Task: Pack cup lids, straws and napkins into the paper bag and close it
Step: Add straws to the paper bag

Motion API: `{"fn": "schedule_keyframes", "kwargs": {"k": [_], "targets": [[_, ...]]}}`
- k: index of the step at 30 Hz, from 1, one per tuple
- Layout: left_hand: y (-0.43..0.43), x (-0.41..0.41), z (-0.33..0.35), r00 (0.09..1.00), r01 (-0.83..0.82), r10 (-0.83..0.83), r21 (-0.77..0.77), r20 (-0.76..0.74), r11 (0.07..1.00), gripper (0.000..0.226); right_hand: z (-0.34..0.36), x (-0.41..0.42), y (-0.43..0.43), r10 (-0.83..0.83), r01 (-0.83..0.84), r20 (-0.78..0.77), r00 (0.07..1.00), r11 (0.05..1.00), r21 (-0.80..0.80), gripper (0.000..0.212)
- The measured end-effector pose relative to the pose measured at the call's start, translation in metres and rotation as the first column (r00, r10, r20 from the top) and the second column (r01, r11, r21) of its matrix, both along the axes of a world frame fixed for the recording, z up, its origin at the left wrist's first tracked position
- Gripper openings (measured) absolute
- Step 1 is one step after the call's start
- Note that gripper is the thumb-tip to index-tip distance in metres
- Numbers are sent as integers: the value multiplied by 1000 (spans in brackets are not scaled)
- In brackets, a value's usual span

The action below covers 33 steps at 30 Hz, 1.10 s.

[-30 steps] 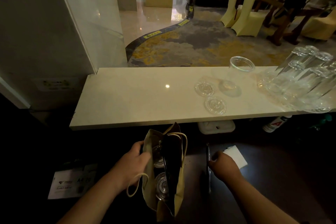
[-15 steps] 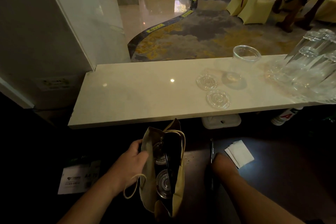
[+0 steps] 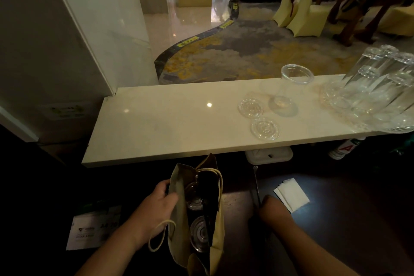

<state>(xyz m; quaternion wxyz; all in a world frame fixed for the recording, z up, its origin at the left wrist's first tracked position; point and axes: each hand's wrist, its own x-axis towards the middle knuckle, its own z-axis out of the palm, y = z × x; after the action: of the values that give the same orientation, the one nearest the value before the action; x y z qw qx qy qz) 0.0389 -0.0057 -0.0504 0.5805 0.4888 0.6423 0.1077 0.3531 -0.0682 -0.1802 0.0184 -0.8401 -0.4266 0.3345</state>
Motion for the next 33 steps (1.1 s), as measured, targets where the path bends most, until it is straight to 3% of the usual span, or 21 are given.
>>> {"fn": "schedule_keyframes", "kwargs": {"k": [7,14,20,23,27,29,33], "targets": [[4,-4,4,994,96,-97,-25,-42,995,41,60,-7,-7,6,-11,19,1000,952,307,21],[5,3,18,978,191,-189,13,-83,982,40,140,-27,11,24,-75,93,995,800,596,14],[6,2,16,982,161,-163,-26,-91,987,32,203,-47,23,43,-41,16,999,693,719,3],[4,1,15,983,166,-168,-24,-73,986,36,236,-60,22,71,-26,-22,997,616,787,11],[2,2,17,982,179,-179,-17,-64,984,32,273,-83,18,178,-14,-94,980,525,851,2],[2,1,16,984,170,-170,-10,-58,985,32,284,-94,17,237,-29,-99,966,484,875,9],[3,-2,14,987,159,-160,-19,-30,987,34,286,-110,23,261,-111,-25,965,494,863,17]]}}
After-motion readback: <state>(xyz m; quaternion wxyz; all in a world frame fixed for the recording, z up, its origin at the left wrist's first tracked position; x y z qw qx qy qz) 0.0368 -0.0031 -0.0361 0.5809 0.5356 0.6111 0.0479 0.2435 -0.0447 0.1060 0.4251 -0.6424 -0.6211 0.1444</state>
